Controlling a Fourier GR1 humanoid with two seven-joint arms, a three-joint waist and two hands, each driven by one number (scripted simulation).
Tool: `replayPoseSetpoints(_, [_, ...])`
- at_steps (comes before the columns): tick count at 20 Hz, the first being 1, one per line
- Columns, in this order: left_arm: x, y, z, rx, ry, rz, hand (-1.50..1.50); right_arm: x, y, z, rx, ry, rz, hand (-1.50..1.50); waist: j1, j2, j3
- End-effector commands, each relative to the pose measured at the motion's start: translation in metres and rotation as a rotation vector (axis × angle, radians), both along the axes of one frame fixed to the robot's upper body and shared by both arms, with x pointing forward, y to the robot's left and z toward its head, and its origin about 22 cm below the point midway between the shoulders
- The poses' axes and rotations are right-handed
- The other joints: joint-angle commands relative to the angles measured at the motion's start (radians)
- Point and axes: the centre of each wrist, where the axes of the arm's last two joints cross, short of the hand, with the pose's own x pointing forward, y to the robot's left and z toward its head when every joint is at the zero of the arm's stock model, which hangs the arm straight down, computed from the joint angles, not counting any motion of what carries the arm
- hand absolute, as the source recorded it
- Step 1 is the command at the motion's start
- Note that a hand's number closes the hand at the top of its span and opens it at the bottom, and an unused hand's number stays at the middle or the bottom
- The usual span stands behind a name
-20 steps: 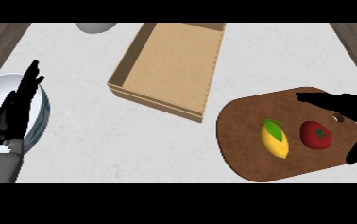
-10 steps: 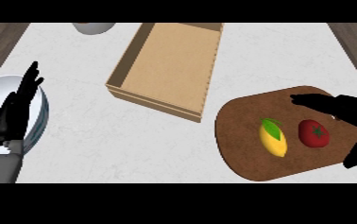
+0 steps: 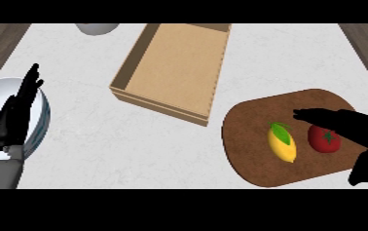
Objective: Pick the tomato from the cutting board and place it in the cardboard box
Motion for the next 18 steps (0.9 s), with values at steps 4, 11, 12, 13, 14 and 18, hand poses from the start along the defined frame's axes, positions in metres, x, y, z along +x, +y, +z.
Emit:
replayPoseSetpoints(4, [-0.021,-0.004,-0.02,-0.03,0.124,0.049,0.0,0.005,0.015,-0.018,0.029,-0.175,-0.039,1.5,0.016,0.009,-0.012])
replayPoseSetpoints(11, [0.0,-0.004,-0.017,-0.011,0.111,0.064,0.0,0.015,0.019,-0.021,0.022,-0.327,-0.061,1.5,0.006,0.012,-0.012])
replayPoseSetpoints(12, [-0.017,0.017,-0.038,-0.017,0.129,0.077,0.0,0.012,0.01,-0.027,0.027,-0.364,-0.064,1.5,0.009,0.015,-0.013])
replayPoseSetpoints(13, [-0.008,0.015,-0.012,-0.01,0.12,0.054,0.0,0.034,0.021,-0.017,0.046,-0.382,-0.082,1.5,0.024,0.014,-0.012])
replayPoseSetpoints(14, [-0.009,0.006,-0.028,-0.011,0.118,0.033,0.0,0.058,0.025,0.005,0.057,-0.379,-0.085,1.5,0.039,0.02,-0.012])
replayPoseSetpoints(18, [0.014,-0.022,-0.005,-0.012,0.077,-0.038,0.0,0.101,0.045,0.016,0.025,-0.416,-0.094,1.5,0.103,0.04,-0.008])
